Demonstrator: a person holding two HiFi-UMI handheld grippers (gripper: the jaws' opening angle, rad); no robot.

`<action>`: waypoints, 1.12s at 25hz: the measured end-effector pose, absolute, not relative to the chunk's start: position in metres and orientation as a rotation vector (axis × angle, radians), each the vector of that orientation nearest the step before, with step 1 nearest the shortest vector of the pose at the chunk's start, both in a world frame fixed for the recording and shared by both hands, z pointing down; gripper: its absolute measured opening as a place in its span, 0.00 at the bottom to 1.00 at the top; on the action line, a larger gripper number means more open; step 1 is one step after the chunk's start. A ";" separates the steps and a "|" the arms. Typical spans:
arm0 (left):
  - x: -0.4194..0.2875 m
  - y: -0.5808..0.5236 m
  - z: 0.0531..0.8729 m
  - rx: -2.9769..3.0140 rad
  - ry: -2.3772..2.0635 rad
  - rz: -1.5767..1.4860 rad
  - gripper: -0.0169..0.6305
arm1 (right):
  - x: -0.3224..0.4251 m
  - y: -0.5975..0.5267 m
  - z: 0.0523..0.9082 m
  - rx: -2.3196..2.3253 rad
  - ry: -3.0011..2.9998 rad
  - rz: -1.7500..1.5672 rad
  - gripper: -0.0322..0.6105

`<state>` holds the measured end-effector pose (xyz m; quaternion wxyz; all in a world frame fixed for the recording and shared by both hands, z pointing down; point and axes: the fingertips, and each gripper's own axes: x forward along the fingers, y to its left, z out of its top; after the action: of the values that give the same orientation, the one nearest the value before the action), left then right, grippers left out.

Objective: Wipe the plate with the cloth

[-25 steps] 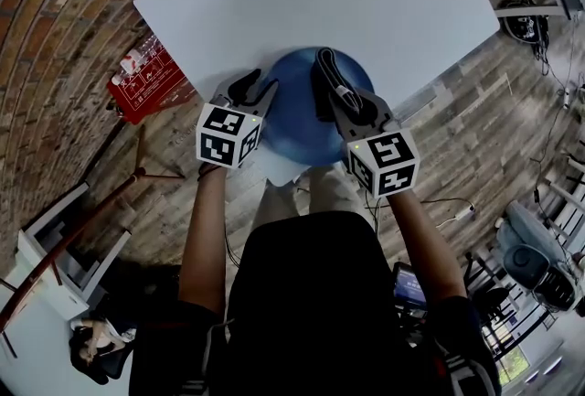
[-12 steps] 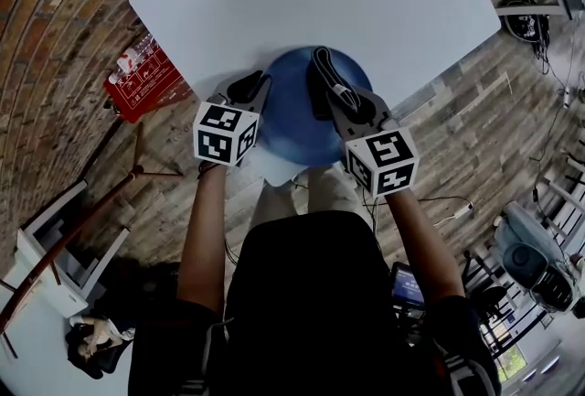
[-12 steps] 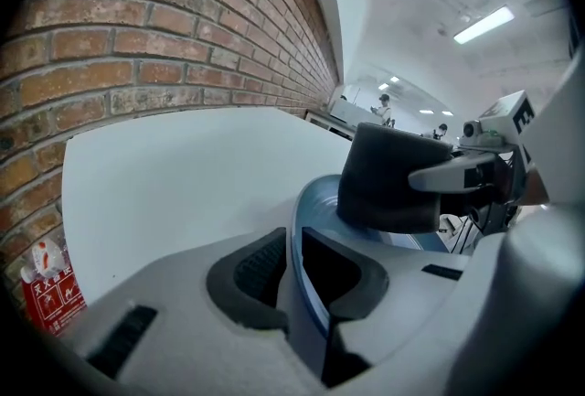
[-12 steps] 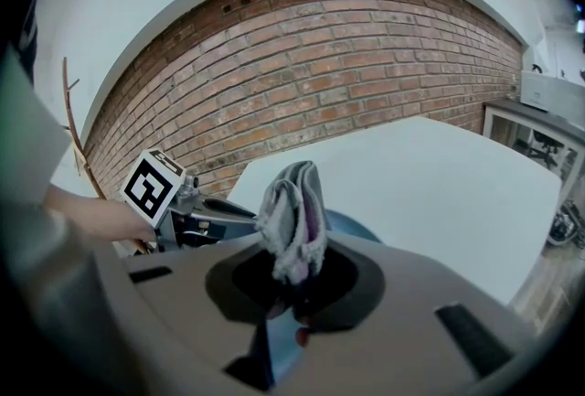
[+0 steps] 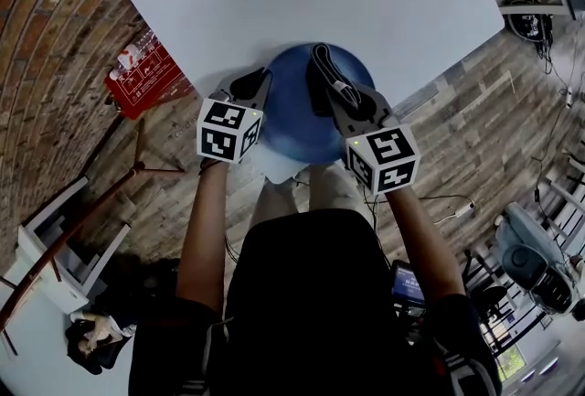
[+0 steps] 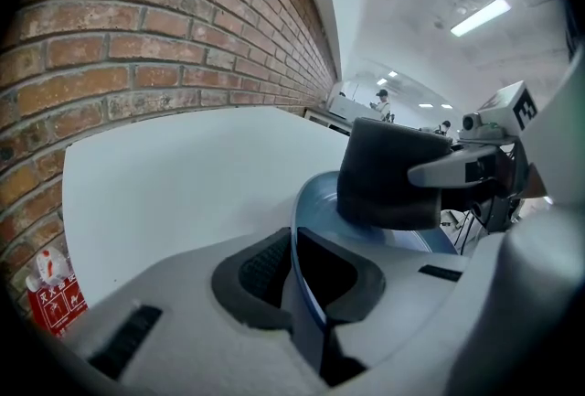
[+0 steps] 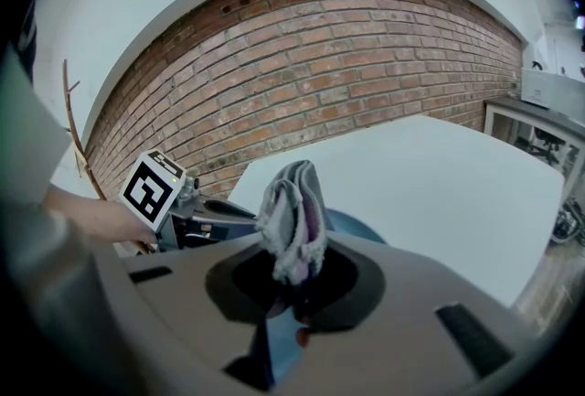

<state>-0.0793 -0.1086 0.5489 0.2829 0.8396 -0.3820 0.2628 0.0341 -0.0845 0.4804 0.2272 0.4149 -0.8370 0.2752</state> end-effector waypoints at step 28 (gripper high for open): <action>-0.081 -0.108 0.548 2.220 -1.050 0.650 0.08 | 0.023 -0.095 0.458 1.052 -2.244 0.294 0.13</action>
<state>-0.0811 -0.1083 0.5480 0.2959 0.8347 -0.3949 0.2444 0.0227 -0.0951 0.4581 0.3172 0.3997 -0.8527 0.1117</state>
